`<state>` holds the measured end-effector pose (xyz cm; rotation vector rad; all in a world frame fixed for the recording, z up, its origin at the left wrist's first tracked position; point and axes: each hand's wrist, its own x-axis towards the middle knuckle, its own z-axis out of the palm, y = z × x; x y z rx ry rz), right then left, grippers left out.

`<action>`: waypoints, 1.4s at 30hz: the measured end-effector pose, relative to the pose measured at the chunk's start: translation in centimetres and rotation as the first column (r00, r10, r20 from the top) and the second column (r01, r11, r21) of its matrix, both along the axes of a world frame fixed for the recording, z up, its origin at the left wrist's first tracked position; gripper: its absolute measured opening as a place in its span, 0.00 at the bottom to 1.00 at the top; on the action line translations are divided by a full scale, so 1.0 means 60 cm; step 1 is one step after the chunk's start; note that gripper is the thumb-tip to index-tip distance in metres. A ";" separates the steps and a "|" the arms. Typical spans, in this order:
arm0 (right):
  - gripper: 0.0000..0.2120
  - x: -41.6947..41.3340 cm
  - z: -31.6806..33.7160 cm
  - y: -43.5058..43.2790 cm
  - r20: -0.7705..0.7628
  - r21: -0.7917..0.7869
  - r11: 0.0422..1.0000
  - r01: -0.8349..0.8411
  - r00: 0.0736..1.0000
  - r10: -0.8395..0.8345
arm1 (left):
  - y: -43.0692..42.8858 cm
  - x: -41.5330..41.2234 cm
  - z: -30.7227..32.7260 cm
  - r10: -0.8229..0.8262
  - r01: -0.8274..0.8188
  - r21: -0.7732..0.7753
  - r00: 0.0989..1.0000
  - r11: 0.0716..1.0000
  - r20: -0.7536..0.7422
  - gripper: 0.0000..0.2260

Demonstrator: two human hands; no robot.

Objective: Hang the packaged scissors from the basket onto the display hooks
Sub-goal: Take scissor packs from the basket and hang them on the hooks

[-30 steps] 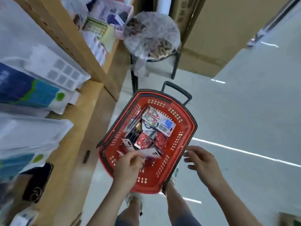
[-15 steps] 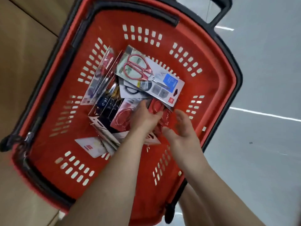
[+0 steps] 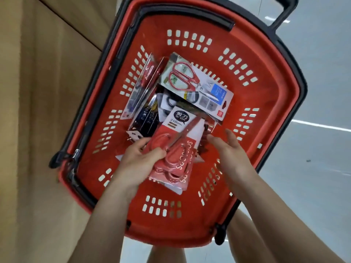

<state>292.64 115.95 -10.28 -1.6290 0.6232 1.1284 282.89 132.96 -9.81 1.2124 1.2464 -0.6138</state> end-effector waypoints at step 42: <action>0.14 -0.003 0.489 0.105 0.314 0.273 0.888 -0.370 0.907 0.281 | 0.038 -0.060 0.475 0.103 -0.121 0.004 0.861 0.993 0.498 0.25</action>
